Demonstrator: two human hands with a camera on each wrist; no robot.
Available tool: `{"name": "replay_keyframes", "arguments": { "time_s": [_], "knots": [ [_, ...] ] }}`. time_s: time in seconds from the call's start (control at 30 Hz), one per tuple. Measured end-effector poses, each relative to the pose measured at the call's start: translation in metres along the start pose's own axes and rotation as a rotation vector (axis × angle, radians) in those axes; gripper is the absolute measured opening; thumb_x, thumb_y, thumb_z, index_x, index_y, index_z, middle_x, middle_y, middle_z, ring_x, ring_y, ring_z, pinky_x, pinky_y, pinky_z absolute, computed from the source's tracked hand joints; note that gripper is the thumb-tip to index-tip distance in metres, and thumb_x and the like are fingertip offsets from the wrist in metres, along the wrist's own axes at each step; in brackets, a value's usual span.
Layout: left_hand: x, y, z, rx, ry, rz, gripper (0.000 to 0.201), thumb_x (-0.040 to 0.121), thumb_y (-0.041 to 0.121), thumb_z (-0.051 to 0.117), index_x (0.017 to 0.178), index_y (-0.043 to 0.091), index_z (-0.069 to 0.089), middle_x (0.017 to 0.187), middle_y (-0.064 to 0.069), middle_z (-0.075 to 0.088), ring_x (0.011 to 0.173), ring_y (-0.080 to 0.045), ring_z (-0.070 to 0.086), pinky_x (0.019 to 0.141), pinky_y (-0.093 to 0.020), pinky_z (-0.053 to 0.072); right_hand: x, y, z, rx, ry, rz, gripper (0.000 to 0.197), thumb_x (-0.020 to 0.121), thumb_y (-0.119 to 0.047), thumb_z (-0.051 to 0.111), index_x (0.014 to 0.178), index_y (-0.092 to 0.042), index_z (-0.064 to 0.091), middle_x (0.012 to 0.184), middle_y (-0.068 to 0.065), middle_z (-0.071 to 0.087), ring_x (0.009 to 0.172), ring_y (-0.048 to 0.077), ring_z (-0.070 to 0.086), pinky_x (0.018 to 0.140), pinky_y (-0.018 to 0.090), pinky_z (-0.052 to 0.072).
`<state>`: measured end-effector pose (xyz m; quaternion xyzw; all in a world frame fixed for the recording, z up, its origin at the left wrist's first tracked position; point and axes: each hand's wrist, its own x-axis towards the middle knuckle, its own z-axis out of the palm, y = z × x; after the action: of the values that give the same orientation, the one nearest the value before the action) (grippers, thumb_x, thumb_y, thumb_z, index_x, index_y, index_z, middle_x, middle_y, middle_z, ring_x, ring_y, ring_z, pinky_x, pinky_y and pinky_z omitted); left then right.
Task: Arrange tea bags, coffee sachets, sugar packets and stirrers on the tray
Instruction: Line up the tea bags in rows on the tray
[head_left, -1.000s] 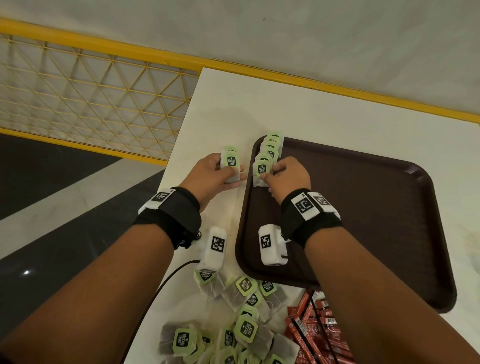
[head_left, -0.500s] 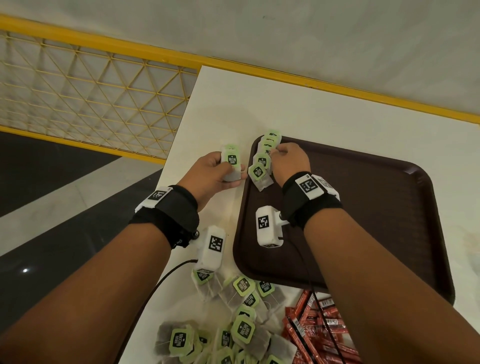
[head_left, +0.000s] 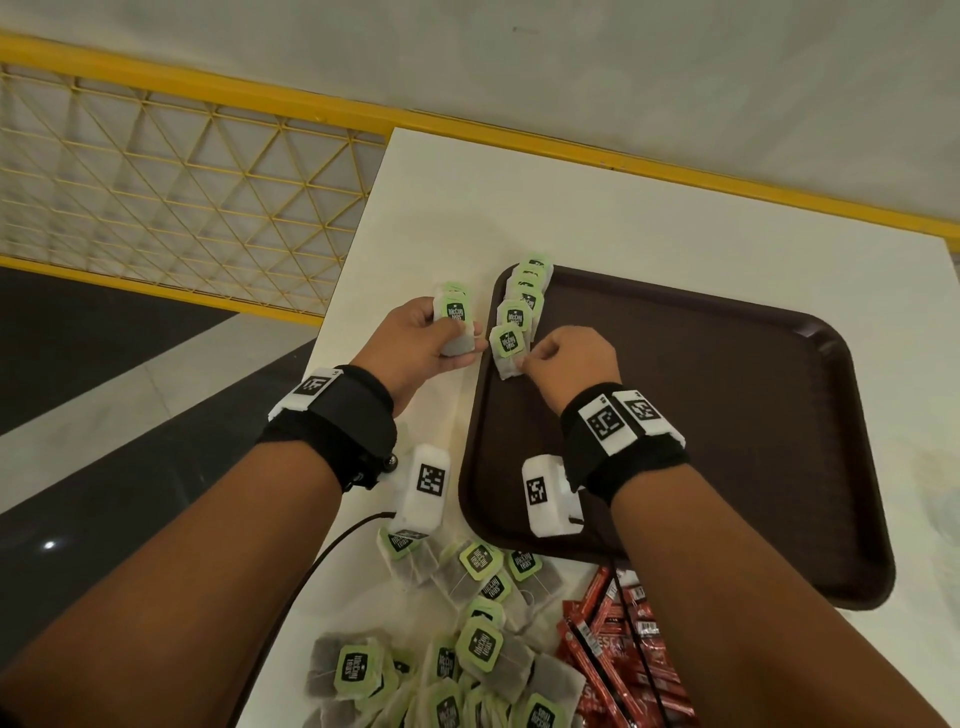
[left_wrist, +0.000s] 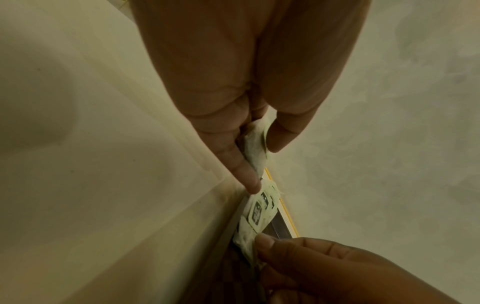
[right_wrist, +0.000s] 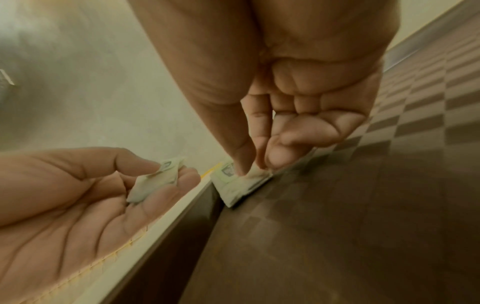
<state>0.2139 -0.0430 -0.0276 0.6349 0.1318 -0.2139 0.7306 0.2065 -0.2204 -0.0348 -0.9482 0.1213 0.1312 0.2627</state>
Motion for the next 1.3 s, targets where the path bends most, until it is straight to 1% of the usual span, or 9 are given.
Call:
{"name": "replay_keyframes", "arguments": {
  "time_s": [0.17, 0.3, 0.43, 0.5, 0.6, 0.83, 1.03, 1.17, 1.3],
  "knots": [
    [-0.003, 0.0, 0.0, -0.024, 0.0, -0.016, 0.026, 0.1, 0.005, 0.045, 0.125, 0.001, 0.052, 0.114, -0.017, 0.068, 0.101, -0.024, 0.071, 0.083, -0.028, 0.059, -0.004, 0.002, 0.006, 0.02, -0.054, 0.027, 0.029, 0.086, -0.039, 0.069, 0.087, -0.011, 0.068, 0.088, 0.005, 0.068, 0.085, 0.019, 0.064, 0.07, 0.028, 0.045],
    [-0.006, 0.0, 0.0, -0.028, -0.003, -0.016, 0.028, 0.101, 0.005, 0.045, 0.128, 0.0, 0.051, 0.113, -0.017, 0.068, 0.102, -0.025, 0.07, 0.084, -0.028, 0.059, -0.001, 0.001, 0.008, 0.035, -0.05, 0.051, 0.034, 0.084, -0.042, 0.071, 0.089, -0.008, 0.068, 0.086, 0.009, 0.071, 0.084, 0.023, 0.068, 0.073, 0.03, 0.053],
    [-0.008, 0.0, 0.0, -0.038, -0.009, -0.023, 0.03, 0.101, 0.005, 0.044, 0.13, 0.001, 0.05, 0.112, -0.016, 0.068, 0.102, -0.025, 0.07, 0.084, -0.028, 0.059, 0.002, -0.001, 0.007, 0.057, -0.025, 0.038, 0.03, 0.085, -0.04, 0.07, 0.088, -0.01, 0.066, 0.089, 0.009, 0.07, 0.085, 0.024, 0.068, 0.074, 0.03, 0.052],
    [-0.01, 0.0, -0.001, -0.047, -0.014, -0.025, 0.029, 0.101, 0.005, 0.044, 0.129, 0.001, 0.05, 0.112, -0.016, 0.068, 0.102, -0.024, 0.07, 0.081, -0.026, 0.059, 0.004, 0.0, 0.01, 0.09, -0.001, 0.036, 0.025, 0.084, -0.039, 0.07, 0.085, -0.015, 0.062, 0.09, 0.005, 0.069, 0.084, 0.024, 0.068, 0.079, 0.036, 0.056],
    [-0.011, 0.0, -0.002, -0.046, -0.014, -0.027, 0.03, 0.101, 0.005, 0.043, 0.13, 0.002, 0.05, 0.113, -0.016, 0.068, 0.101, -0.023, 0.07, 0.08, -0.025, 0.059, 0.005, 0.003, 0.016, 0.159, 0.051, 0.049, 0.023, 0.082, -0.037, 0.072, 0.08, -0.022, 0.055, 0.085, -0.001, 0.064, 0.078, 0.023, 0.067, 0.077, 0.041, 0.058],
    [-0.012, 0.001, -0.003, -0.03, -0.017, -0.023, 0.028, 0.101, 0.005, 0.042, 0.129, 0.003, 0.05, 0.116, -0.018, 0.066, 0.102, -0.024, 0.07, 0.084, -0.028, 0.059, 0.01, 0.003, 0.019, 0.244, 0.074, 0.083, 0.027, 0.079, -0.039, 0.075, 0.086, -0.023, 0.054, 0.084, -0.002, 0.063, 0.076, 0.023, 0.067, 0.073, 0.042, 0.059],
    [-0.012, 0.0, -0.005, -0.032, -0.018, -0.024, 0.023, 0.102, 0.006, 0.044, 0.123, 0.004, 0.052, 0.115, -0.019, 0.066, 0.103, -0.026, 0.069, 0.082, -0.027, 0.059, 0.015, 0.005, 0.02, 0.234, 0.064, 0.084, 0.018, 0.081, -0.035, 0.073, 0.08, -0.022, 0.059, 0.082, -0.001, 0.067, 0.076, 0.021, 0.067, 0.075, 0.039, 0.058],
    [-0.012, 0.001, -0.005, -0.029, -0.019, -0.022, 0.025, 0.102, 0.006, 0.043, 0.125, 0.005, 0.051, 0.113, -0.017, 0.067, 0.102, -0.023, 0.07, 0.079, -0.025, 0.059, 0.017, 0.006, 0.02, 0.273, 0.085, 0.074, 0.014, 0.083, -0.031, 0.071, 0.076, -0.025, 0.061, 0.083, -0.002, 0.067, 0.078, 0.022, 0.068, 0.075, 0.043, 0.059],
    [-0.011, 0.001, -0.006, -0.022, -0.018, -0.024, 0.026, 0.102, 0.007, 0.043, 0.127, 0.005, 0.051, 0.112, -0.015, 0.067, 0.1, -0.021, 0.07, 0.081, -0.026, 0.059, 0.02, 0.007, 0.02, 0.269, 0.103, 0.053, 0.015, 0.082, -0.032, 0.069, 0.075, -0.024, 0.059, 0.081, -0.001, 0.067, 0.076, 0.022, 0.068, 0.074, 0.042, 0.059]
  ]
}}
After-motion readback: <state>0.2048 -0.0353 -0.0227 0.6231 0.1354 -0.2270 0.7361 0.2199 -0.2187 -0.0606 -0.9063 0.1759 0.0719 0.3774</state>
